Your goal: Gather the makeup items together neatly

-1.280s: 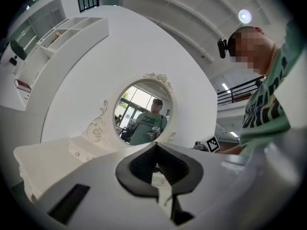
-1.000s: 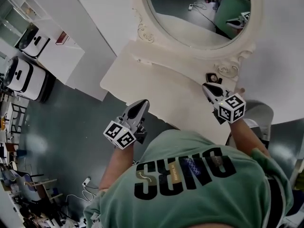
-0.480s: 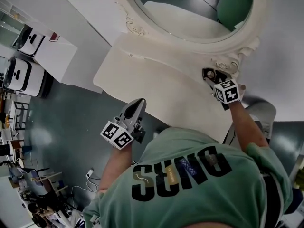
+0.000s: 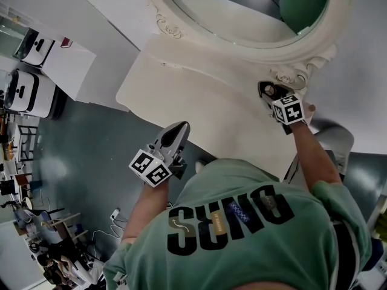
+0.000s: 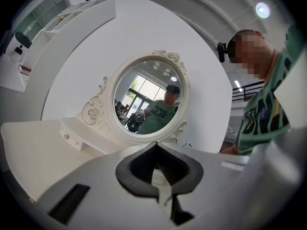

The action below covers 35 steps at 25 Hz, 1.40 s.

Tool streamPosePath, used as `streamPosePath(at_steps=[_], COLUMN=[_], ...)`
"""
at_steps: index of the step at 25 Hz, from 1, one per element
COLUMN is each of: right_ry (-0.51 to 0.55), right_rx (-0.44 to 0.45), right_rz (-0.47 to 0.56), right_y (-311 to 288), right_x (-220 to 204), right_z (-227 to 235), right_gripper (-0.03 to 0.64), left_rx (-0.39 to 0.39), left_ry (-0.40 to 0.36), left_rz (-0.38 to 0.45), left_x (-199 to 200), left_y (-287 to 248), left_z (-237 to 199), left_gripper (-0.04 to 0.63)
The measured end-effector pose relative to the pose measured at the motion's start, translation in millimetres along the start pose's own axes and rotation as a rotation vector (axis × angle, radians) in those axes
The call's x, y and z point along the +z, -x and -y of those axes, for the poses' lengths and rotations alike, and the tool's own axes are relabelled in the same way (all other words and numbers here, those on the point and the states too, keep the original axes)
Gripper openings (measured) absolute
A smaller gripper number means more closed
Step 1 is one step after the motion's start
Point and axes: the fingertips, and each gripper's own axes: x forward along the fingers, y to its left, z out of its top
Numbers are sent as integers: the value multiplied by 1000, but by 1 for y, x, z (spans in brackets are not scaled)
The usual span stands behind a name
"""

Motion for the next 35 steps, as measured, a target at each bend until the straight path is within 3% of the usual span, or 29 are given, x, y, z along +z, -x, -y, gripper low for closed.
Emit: streamPosePath(at_steps=[3,7,14,20,27,31,35], right_ry=[9,31,99,199,349,385,454], right_rx=[6,17,103,231,382,437,445], right_rz=[-26,-18,90,130,124,97,30], right_y=[-1,9,22,-13,-84,-140,-195], right_x=[-6,0,72,149,207,217,201], right_z=[0,-3,-52,-141,-279,-344,-383], right_gripper=[205,202,202,202,202,202,202], left_rx=[-2,1,42,132,289,378,452], left_ry=[1,1,4,3,18,35,59], left_rz=[-1,12,72,155,240,270,290], left_x=[-2,0,8,29,35,27,18], left_y=[0,4,29,82,183,240,283], left_z=[1,1,-19,-51,-88,-111,-124], left_gripper=[2,2,2,2,2,2,2])
